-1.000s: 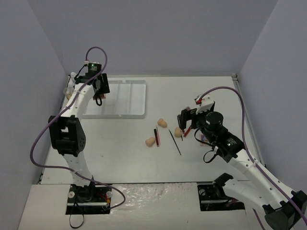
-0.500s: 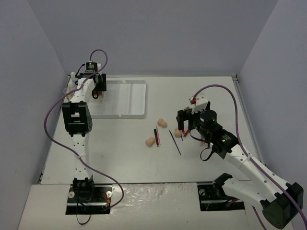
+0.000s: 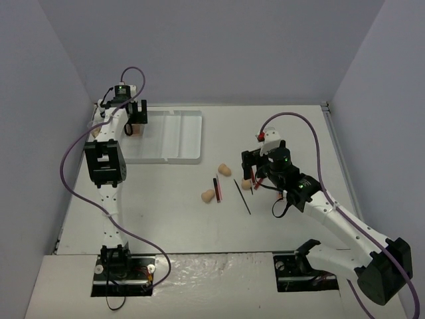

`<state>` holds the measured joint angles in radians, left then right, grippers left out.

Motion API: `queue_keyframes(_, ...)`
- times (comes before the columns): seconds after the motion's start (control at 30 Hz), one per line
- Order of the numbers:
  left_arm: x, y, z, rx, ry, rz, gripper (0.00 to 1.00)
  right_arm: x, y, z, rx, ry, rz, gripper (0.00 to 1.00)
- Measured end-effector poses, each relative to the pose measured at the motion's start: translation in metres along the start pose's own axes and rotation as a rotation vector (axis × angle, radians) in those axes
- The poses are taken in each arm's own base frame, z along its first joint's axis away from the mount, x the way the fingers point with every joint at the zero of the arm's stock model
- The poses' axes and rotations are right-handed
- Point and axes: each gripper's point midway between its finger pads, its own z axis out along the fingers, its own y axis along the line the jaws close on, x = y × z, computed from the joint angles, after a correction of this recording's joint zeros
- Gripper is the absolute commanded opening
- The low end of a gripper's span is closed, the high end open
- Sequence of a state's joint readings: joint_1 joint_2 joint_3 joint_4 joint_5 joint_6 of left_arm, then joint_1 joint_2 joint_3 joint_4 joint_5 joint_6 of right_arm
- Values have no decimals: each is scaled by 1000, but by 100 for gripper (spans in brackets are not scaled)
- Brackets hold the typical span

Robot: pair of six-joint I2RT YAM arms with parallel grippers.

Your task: Organize the makeup

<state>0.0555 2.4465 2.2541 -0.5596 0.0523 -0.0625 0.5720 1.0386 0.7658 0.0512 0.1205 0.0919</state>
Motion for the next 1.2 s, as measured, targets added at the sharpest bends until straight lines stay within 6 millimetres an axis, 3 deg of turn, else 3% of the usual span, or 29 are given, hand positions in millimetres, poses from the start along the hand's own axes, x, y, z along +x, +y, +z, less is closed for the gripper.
queue_keyframes(0.13, 3, -2, -3, 11, 2, -2, 97, 5, -10, 8, 38, 42, 32, 100)
queue_keyframes(0.27, 13, -6, -25, 25, 19, -17, 97, 2, -41, 19, 117, 81, 105, 100)
queue_keyframes(0.33, 13, -12, -52, 34, 10, -44, 97, -2, -68, 30, 181, 113, 160, 100)
queue_keyframes(0.43, 11, -31, -110, 72, -48, -68, 97, -3, -97, 52, 246, 155, 224, 100)
queue_keyframes(0.57, 8, -78, -198, 171, -191, -43, 97, 13, -102, 84, 228, 268, 255, 100)
queue_keyframes(0.7, 39, -121, -258, 291, -251, 10, 97, 39, -108, 119, 202, 370, 259, 99)
queue_keyframes(0.83, 84, -128, -268, 321, -196, 27, 97, 84, -117, 133, 203, 496, 249, 99)
queue_keyframes(1.0, 144, -115, -262, 294, -95, 29, 97, 128, -126, 142, 205, 616, 200, 96)
queue_keyframes(1.13, 164, -112, -259, 280, -65, 37, 97, 127, -126, 144, 171, 613, 151, 90)
queue_keyframes(1.2, 164, -112, -259, 273, -69, 43, 97, 127, -125, 145, 150, 613, 131, 85)
